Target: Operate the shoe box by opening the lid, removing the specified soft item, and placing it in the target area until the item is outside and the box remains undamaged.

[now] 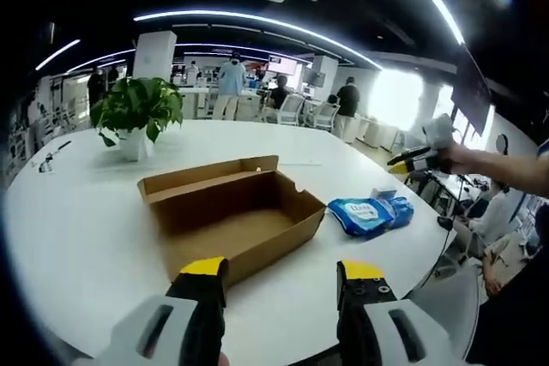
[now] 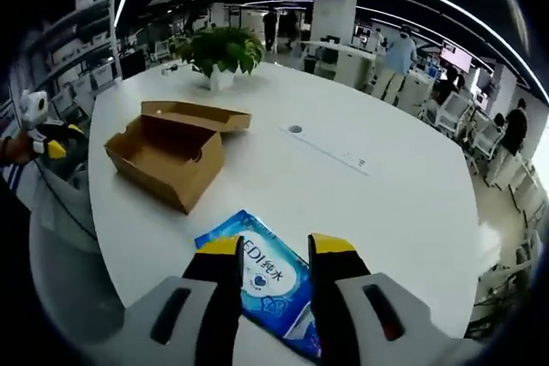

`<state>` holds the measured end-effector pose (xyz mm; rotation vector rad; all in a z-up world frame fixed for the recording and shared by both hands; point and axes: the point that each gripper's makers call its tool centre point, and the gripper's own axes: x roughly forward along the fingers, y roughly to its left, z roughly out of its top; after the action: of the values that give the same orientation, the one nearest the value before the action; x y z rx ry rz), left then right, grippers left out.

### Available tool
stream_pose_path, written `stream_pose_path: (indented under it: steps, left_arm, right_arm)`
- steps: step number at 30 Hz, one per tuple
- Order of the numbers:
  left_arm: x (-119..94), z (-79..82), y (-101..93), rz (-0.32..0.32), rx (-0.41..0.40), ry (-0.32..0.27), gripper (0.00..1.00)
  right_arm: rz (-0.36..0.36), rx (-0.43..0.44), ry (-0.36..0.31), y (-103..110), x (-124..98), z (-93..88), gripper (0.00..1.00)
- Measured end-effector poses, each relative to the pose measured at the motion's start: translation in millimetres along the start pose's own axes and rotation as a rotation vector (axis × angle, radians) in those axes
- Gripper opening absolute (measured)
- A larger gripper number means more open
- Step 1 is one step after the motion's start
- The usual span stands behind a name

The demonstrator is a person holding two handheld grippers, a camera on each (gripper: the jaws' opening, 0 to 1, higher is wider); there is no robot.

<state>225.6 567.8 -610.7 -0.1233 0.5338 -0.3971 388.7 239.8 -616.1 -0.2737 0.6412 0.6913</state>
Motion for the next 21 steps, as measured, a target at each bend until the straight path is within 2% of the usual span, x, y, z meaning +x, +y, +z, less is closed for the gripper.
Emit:
stream_pose_path:
  steps: [5, 9, 15, 21]
  left_arm:
    - [6.5, 5.5, -7.2, 0.003, -0.009, -0.01, 0.52]
    - [14.3, 6.9, -14.6, -0.001, -0.01, -0.005, 0.52]
    - [23.0, 8.0, -21.2, -0.012, -0.01, 0.011, 0.52]
    - [25.5, 14.0, -14.7, 0.003, 0.004, 0.022, 0.52]
  right_arm:
    - [0.022, 0.053, -0.059, 27.3, 15.1, 9.4, 0.29]
    - [0.076, 0.126, -0.12, 65.0, 29.1, 12.9, 0.3]
    - [0.134, 0.134, -0.113, 116.3, 46.6, 2.5, 0.32]
    - [0.198, 0.153, -0.122, 157.2, 55.2, -2.4, 0.32]
